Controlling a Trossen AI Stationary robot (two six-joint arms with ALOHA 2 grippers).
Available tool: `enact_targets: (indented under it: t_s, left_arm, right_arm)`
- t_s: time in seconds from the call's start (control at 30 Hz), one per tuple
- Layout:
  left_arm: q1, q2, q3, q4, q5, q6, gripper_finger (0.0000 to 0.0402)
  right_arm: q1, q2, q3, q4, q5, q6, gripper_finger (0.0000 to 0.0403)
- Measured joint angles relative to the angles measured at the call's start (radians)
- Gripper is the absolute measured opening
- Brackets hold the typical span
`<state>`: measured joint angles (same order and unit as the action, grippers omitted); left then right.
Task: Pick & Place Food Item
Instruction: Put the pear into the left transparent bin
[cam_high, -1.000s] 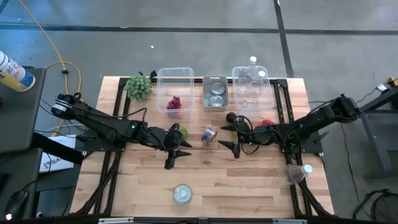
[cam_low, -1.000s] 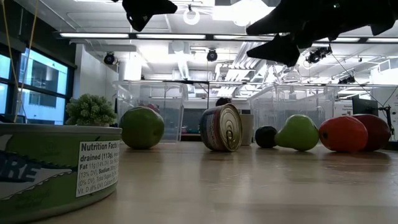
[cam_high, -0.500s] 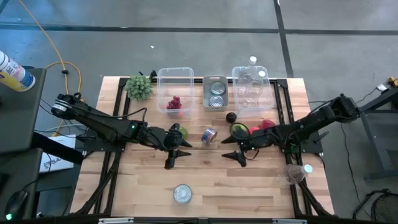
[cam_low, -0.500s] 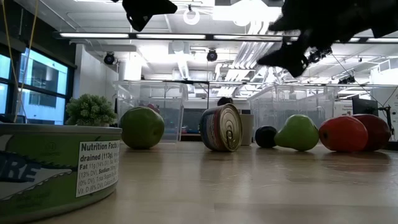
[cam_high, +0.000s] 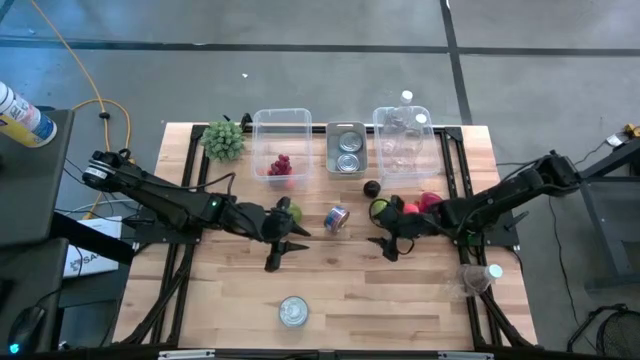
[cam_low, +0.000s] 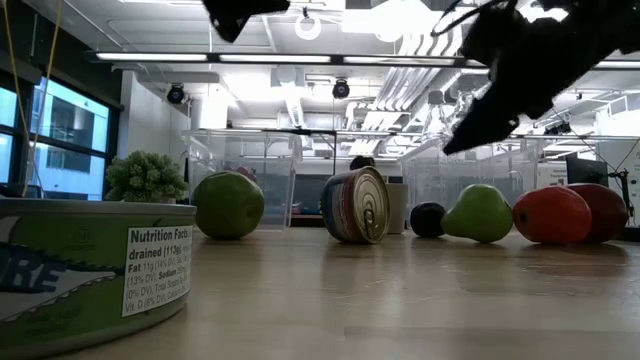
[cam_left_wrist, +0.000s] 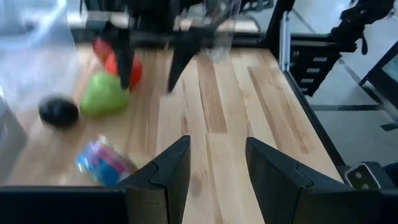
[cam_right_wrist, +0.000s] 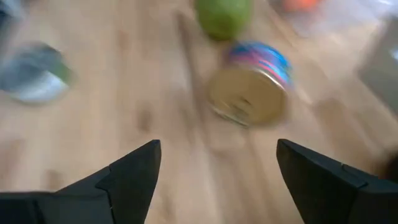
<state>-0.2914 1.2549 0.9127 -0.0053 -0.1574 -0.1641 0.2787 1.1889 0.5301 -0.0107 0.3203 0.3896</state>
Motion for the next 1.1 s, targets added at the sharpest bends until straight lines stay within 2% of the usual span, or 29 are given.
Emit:
enact_targets:
  t_s: [0.2,0.37,0.67,0.87,1.1]
  left_arm:
    - [0.006,0.0,0.002,0.074,0.0,0.091,0.0147]
    - [0.006,0.0,0.002,0.098,0.0,0.182,0.0147]
    - [0.006,0.0,0.002,0.115,0.0,0.195,0.0147]
    - [0.006,0.0,0.002,0.115,0.0,0.193,0.0147]
    - [0.005,0.0,0.001,0.091,0.0,0.108,0.0147]
  right_arm:
    - [-0.001,-0.011,0.034,-0.272,0.14,0.082,0.0282]
    - [-0.033,0.008,0.034,-0.356,0.148,0.136,0.0271]
    - [-0.118,0.008,0.034,-0.359,0.156,0.136,0.0271]
    - [-0.164,0.009,0.034,-0.396,0.181,0.075,0.0271]
    - [-0.208,0.061,0.034,-0.386,0.134,0.054,0.0271]
